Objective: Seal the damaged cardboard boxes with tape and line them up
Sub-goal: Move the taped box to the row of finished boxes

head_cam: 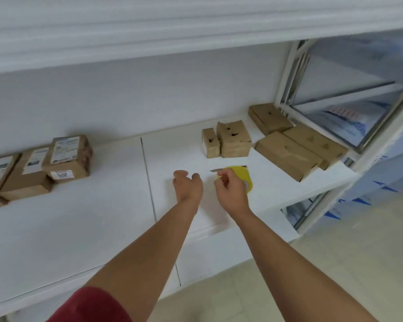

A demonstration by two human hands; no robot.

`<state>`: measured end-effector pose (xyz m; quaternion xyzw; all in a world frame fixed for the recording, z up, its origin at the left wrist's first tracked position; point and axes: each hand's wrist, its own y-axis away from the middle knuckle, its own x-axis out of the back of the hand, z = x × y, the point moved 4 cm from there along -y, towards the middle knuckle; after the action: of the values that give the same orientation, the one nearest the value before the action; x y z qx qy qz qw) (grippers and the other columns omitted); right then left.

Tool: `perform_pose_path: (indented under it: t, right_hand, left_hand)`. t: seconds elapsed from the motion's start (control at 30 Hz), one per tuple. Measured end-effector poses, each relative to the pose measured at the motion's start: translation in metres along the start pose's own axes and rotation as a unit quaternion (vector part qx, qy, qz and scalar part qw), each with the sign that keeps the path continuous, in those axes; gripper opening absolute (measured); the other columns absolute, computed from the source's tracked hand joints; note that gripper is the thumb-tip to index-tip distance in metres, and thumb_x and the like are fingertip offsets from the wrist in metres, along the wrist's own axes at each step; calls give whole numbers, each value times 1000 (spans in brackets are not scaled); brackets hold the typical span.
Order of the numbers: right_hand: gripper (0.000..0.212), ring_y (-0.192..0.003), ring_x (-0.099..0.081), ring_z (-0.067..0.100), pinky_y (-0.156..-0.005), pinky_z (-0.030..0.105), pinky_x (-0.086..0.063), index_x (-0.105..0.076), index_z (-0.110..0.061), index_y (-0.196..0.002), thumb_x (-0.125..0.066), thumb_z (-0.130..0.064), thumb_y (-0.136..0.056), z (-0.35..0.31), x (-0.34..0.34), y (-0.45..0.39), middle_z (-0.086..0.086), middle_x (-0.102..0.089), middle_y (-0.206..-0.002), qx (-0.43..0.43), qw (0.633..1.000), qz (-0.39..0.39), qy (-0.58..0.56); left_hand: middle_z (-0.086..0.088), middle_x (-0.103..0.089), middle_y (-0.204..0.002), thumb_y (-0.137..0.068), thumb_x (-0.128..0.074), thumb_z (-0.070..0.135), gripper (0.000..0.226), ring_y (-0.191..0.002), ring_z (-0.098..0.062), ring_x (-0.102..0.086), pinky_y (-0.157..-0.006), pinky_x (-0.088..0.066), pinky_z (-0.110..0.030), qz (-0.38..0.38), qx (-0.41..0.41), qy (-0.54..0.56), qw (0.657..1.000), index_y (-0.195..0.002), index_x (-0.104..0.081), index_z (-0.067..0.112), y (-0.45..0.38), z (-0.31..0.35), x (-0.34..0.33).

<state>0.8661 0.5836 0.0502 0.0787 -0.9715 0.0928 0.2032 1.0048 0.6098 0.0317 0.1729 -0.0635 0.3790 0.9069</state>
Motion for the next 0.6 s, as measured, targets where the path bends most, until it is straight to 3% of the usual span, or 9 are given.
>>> perform_pose_path:
  t: [0.1,0.2,0.27,0.43,0.6]
  right_hand:
    - [9,-78,-59,15,-68,28,-47,-61,-16,-98,-55,-14,-92,-1,34,-8,-7,-61,-82,39,998,40,22]
    - [12,-93,-52,17,-72,30,-45,-61,-11,-101,-54,-11,-91,6,59,-23,-4,-60,-96,66,993,78,58]
    - [17,-101,-49,18,-76,31,-45,-61,-12,-106,-54,-12,-91,16,69,-38,-3,-59,-104,58,992,68,85]
    - [16,-102,-52,22,-78,33,-45,-61,-16,-106,-56,-17,-91,38,83,-79,-7,-56,-100,25,993,44,105]
    - [10,-96,-58,26,-81,39,-51,-61,-12,-92,-55,-20,-92,44,76,-117,0,-62,-94,20,996,7,81]
  left_hand:
    - [-12,-56,-121,-93,-50,22,18,-98,-29,-59,-80,-48,-38,-10,-37,-15,999,-109,-42,22,2,16,-35]
    - [-4,-60,-108,-92,-50,20,12,-98,-28,-59,-77,-46,-33,0,-42,-16,999,-104,-49,20,-12,24,-55]
    - [1,-60,-93,-91,-50,18,5,-96,-27,-60,-76,-45,-31,0,-25,-1,1000,-94,-54,20,-27,24,-62]
    - [-11,-65,-91,-89,-46,16,16,-84,-31,-61,-69,-41,-29,-6,-25,-36,999,-75,-54,15,-59,39,-75]
    - [2,-56,-82,-89,-42,24,18,-69,-19,-55,-54,-35,-27,-78,-79,-146,983,-81,-53,12,-69,72,-89]
